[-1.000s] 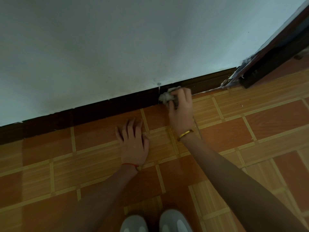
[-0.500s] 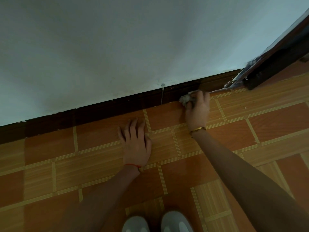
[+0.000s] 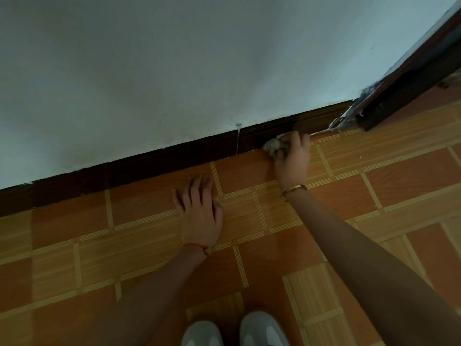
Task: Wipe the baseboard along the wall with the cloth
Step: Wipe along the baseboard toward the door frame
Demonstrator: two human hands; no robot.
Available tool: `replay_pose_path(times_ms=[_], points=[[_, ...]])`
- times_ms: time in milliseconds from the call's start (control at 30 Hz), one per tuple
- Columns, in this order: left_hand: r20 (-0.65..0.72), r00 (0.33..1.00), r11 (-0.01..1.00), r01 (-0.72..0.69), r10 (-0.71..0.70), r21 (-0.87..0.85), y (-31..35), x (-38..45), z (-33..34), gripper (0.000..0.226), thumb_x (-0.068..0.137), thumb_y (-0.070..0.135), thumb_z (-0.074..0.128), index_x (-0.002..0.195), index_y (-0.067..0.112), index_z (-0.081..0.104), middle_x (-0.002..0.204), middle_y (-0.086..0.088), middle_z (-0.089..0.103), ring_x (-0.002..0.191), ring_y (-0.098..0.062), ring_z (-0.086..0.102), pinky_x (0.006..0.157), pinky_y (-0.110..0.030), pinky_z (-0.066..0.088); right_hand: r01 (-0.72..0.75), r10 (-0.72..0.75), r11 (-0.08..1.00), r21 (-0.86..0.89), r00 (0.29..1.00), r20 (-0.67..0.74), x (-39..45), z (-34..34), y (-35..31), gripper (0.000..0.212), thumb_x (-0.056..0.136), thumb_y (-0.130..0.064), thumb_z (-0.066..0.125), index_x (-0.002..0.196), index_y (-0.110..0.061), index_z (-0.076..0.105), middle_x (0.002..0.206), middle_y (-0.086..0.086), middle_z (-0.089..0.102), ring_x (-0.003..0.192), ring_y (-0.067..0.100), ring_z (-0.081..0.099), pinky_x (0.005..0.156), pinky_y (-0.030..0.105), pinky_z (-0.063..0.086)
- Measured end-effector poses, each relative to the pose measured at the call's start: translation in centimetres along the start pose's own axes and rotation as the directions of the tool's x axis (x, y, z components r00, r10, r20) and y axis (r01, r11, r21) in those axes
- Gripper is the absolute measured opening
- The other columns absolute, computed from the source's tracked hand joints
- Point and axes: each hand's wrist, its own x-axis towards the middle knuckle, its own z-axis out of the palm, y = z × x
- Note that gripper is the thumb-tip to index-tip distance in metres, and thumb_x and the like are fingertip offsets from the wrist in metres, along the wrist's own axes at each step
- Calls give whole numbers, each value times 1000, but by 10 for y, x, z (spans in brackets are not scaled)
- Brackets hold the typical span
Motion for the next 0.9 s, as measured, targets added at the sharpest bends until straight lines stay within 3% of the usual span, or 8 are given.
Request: replay_pose_path(times_ms=[100, 233, 400, 567, 667, 800, 900], points=[[-11, 1000, 1000, -2, 2, 10, 1, 0, 0, 51, 93, 28, 44, 141, 11, 50, 149, -14, 45, 141, -35, 35, 118, -66, 17, 146, -152, 987, 66, 982, 113, -23, 12, -22, 32, 76, 10, 60, 102, -9, 57, 112, 9, 46, 87, 15, 50, 71, 27, 50], [5, 1000, 999, -5, 5, 32, 0, -1, 0, 52, 93, 28, 45, 142, 12, 50, 149, -14, 44, 142, -36, 36, 118, -66, 16, 340, -360, 933, 122, 904, 233, -43, 28, -43, 33, 74, 12, 63, 100, -8, 58, 106, 9, 49, 84, 12, 50, 66, 22, 44], [4, 1000, 1000, 2, -2, -10, -1, 0, 1, 51, 94, 28, 45, 142, 12, 50, 150, -13, 44, 142, -35, 35, 118, -66, 15, 201, -204, 979, 35, 967, 154, -15, 11, -11, 29, 77, 10, 61, 100, -7, 56, 113, 11, 48, 90, 21, 53, 73, 32, 53], [9, 1000, 1000, -5, 6, -22, -2, 0, 0, 52, 94, 28, 45, 143, 12, 49, 151, -13, 42, 143, -35, 33, 118, -66, 14, -1, 1, 999, -47, 1000, -18, 8, -6, 10, 35, 78, 13, 52, 110, -2, 54, 121, 17, 47, 104, 29, 52, 86, 33, 50], [7, 1000, 1000, -1, 2, -15, -1, 0, 0, 52, 94, 29, 43, 142, 12, 49, 150, -14, 43, 143, -35, 34, 118, -66, 15, 62, -63, 997, -37, 998, -15, -4, 3, -4, 34, 75, 13, 55, 105, -4, 55, 116, 15, 48, 96, 25, 53, 76, 30, 50], [-3, 1000, 1000, -11, 11, 0, -1, 0, 1, 51, 94, 29, 42, 141, 11, 51, 149, -14, 44, 142, -36, 36, 118, -66, 15, 226, -232, 973, 55, 962, 146, -21, 15, -17, 36, 74, 15, 57, 103, -6, 58, 110, 10, 47, 91, 23, 53, 73, 30, 51], [-2, 1000, 1000, -9, 9, -12, -2, -1, 0, 51, 95, 29, 41, 141, 11, 51, 149, -14, 44, 143, -35, 35, 119, -66, 14, 164, -165, 986, 19, 982, 91, -9, 4, -5, 33, 75, 13, 56, 102, -6, 56, 112, 13, 48, 92, 26, 54, 75, 33, 51]])
